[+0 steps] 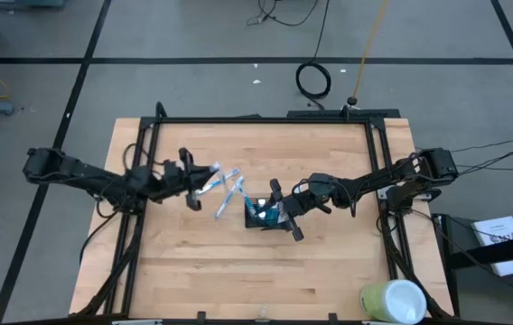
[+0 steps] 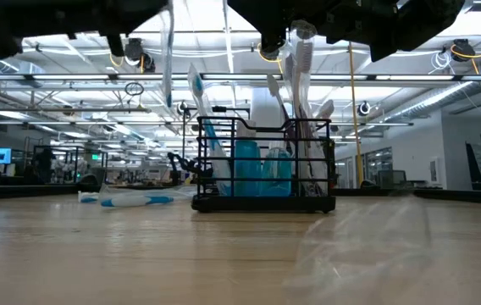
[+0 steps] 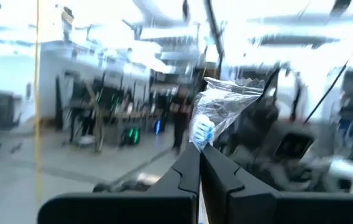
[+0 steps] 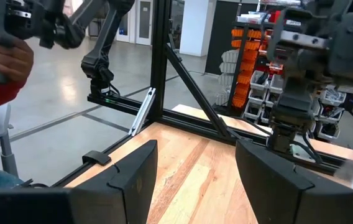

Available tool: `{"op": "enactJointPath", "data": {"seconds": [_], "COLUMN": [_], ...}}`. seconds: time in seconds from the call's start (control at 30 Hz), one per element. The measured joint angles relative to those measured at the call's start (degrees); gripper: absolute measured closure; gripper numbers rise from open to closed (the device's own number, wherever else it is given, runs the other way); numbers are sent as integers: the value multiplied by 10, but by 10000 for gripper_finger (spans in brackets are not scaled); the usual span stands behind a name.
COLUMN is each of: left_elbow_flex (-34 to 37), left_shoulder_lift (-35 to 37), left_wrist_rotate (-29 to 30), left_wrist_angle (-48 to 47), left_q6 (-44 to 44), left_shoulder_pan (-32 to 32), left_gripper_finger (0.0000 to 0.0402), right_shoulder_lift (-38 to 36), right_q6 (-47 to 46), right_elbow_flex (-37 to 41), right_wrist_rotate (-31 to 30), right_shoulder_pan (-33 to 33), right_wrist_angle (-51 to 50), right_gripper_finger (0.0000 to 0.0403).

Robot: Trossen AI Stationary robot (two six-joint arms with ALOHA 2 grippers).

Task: Pick & Place toothbrushing station
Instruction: Put the blue toothbrush into the left section of the wire organizer

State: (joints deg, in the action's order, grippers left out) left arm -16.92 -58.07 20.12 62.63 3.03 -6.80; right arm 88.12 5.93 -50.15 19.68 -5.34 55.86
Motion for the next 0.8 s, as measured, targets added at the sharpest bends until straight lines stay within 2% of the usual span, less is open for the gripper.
{"op": "enactJointPath", "data": {"seconds": [0.17,0.5,0.8], "left_elbow_flex": [29,-1,-66], "left_shoulder_lift": [-38,-169,-279], "left_wrist_rotate": [-5,-15,-23], "left_wrist_angle": [116,244,250], "left_q6": [0,-12,-15], "left_shoulder_pan": [-15,-24,-24], "left_gripper_finger": [400,399,400], "right_shoulder_lift": [0,0,0], "right_q6": [0,0,0], "right_elbow_flex": [0,0,0], "right_wrist_rotate": [0,0,0], "right_shoulder_pan": [0,0,0], "right_wrist_angle": [0,0,0], "right_gripper_finger": [192,192,192]}}
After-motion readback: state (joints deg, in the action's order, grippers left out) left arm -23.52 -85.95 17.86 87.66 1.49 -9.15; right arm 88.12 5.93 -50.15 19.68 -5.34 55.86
